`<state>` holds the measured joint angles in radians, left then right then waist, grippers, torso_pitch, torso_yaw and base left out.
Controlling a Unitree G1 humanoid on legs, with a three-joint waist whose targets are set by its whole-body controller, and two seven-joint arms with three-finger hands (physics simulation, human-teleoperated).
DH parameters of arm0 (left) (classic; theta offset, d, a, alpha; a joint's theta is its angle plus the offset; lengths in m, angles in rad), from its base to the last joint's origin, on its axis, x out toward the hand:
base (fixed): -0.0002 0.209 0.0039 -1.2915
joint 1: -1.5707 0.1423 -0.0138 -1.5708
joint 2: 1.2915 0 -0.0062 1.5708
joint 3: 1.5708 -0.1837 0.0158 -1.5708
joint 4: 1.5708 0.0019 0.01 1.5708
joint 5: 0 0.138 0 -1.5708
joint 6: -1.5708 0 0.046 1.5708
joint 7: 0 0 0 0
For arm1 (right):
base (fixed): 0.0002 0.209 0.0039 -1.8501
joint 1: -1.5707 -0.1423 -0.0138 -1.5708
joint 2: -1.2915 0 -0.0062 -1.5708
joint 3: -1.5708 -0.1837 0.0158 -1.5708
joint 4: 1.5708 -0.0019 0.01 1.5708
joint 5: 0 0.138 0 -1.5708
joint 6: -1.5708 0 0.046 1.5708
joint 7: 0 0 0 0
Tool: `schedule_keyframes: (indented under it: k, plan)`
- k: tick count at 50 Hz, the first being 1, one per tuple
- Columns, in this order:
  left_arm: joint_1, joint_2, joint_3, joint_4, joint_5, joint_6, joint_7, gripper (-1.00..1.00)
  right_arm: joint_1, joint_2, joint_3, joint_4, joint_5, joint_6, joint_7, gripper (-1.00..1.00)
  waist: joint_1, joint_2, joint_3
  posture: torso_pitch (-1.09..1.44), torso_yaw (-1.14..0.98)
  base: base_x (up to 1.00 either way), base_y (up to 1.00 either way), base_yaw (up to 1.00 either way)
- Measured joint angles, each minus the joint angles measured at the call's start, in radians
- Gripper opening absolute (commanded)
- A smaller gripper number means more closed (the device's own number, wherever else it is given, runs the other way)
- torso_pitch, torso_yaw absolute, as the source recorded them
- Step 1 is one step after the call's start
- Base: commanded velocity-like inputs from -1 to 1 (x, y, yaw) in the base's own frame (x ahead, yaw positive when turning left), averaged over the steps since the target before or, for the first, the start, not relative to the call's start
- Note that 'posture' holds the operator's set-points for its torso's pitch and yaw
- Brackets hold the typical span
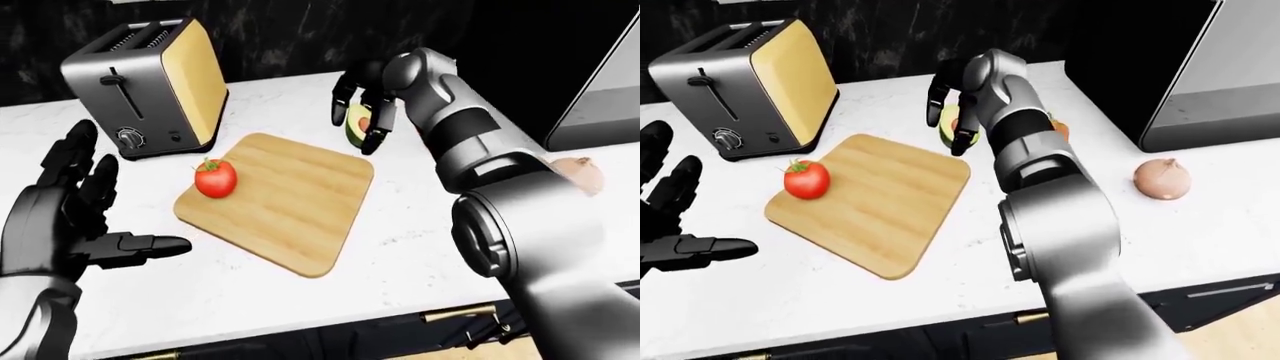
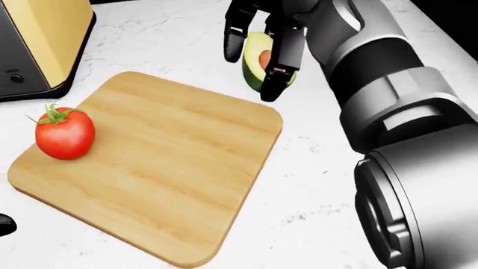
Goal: Place the avocado, onion, tomato and bell pepper on the cutting board.
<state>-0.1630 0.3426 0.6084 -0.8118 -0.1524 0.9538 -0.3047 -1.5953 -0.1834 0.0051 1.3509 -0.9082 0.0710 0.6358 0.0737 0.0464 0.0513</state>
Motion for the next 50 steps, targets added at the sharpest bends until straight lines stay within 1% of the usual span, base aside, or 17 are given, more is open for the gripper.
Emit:
schedule_keyframes:
  k: [5, 15, 24, 36, 41, 50]
  plan:
    - [0.014, -0.002, 0.009, -0.002, -0.003, -0.01, -0.004, 1.0, -0.008, 0.02, -0.007, 0.013, 0.016, -0.01, -0.016, -0.47, 0.025, 0.0, -0.002, 0.0, 0.18, 0.0, 0.0, 0.0]
    - [0.019, -0.007, 0.009, -0.006, -0.001, -0.016, -0.007, 1.0, -0.013, 0.053, -0.03, 0.025, 0.056, -0.023, -0.075, -0.47, 0.081, 0.0, -0.008, 0.0, 0.23, 0.0, 0.0, 0.0]
    - [0.023, -0.008, 0.012, -0.004, 0.0, -0.021, -0.01, 1.0, -0.007, 0.075, -0.038, 0.037, 0.086, -0.035, -0.113, -0.47, 0.144, 0.005, -0.014, 0.0, 0.28, 0.0, 0.0, 0.0]
    - [0.01, -0.006, 0.004, -0.013, 0.001, -0.01, -0.002, 1.0, -0.006, 0.074, -0.037, 0.037, 0.09, -0.051, -0.114, -0.47, 0.238, 0.015, -0.026, 0.0, 0.34, 0.0, 0.0, 0.0]
    - [0.017, -0.009, 0.002, -0.01, 0.001, -0.018, -0.003, 1.0, -0.001, 0.08, -0.04, 0.037, 0.095, -0.053, -0.113, -0.44, 0.273, 0.019, -0.031, 0.0, 0.36, 0.0, 0.0, 0.0]
    - [0.022, -0.01, -0.002, -0.011, 0.01, -0.032, -0.004, 1.0, 0.011, 0.068, -0.029, 0.036, 0.091, -0.033, -0.085, -0.42, 0.317, 0.02, -0.035, 0.0, 0.36, 0.0, 0.0, 0.0]
